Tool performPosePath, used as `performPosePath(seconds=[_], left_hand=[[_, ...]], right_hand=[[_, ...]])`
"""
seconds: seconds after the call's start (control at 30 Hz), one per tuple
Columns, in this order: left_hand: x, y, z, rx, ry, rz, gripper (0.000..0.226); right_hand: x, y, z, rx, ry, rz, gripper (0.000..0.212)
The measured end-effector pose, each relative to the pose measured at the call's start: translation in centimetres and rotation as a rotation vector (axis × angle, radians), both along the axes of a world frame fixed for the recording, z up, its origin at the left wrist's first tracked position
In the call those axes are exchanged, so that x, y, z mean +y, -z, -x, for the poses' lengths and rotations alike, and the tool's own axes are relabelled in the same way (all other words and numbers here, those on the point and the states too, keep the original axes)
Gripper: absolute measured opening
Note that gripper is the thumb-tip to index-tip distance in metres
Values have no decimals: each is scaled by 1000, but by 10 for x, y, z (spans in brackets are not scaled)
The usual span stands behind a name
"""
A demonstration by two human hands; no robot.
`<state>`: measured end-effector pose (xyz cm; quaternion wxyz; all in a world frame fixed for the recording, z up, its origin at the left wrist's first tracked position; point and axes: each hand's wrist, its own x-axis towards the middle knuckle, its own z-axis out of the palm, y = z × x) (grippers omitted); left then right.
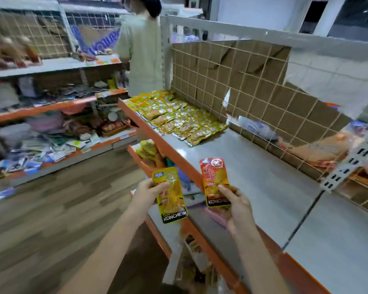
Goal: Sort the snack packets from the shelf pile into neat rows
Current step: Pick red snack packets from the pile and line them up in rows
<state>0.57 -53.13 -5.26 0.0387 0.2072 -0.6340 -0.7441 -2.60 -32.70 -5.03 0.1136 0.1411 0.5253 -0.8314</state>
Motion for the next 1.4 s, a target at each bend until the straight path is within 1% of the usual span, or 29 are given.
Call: performPosePath(seconds=[0.1,0.23,0.3,0.4,0.57,0.6,0.67,0.8,0.9,0.97,1.0,1.03,1.17,1.23,1.33,1.4], left_hand=[[-22,0,9,-15,-10,-37,7],[-42,-2,39,-19,14,40,9],[-50,-3,60,-12,45,41,6],[-61,-1,100,-9,95,108,5],[-66,-14,181,-46,243,130,4],[-65,-17,197,-41,278,154,8],[-58,-23,225,-5,359,235,21],[-48,-23,270,38,522,414,26],[-49,-12,296,21,590,524,13],[-57,-3,312,7,622,588,39],[-63,-1,318,-4,634,635,49],[-69,2,322,8,644,690,52],[-89,8,330,156,755,936,46],[-96,11,337,262,779,1042,51],[-101,22,347,362,784,1127,64],[-103,28,346,406,775,1168,64]], right_hand=[[-23,-1,11,-3,-7,-7,14],[-42,1,38,14,-21,27,29],[-49,2,56,18,-6,36,24],[-53,5,88,23,71,40,21],[-39,6,142,4,262,43,22],[-36,6,153,-5,301,49,22],[-32,5,172,-8,363,61,22],[-34,10,197,-1,444,36,22],[-39,15,207,-15,500,43,20],[-43,18,215,-24,523,41,18],[-45,19,218,-26,534,36,18],[-48,18,221,-27,554,33,19],[-64,21,230,-40,642,13,19],[-71,22,234,-47,698,-7,19],[-79,25,241,-50,764,-39,19],[-84,29,246,-67,791,-87,18]])
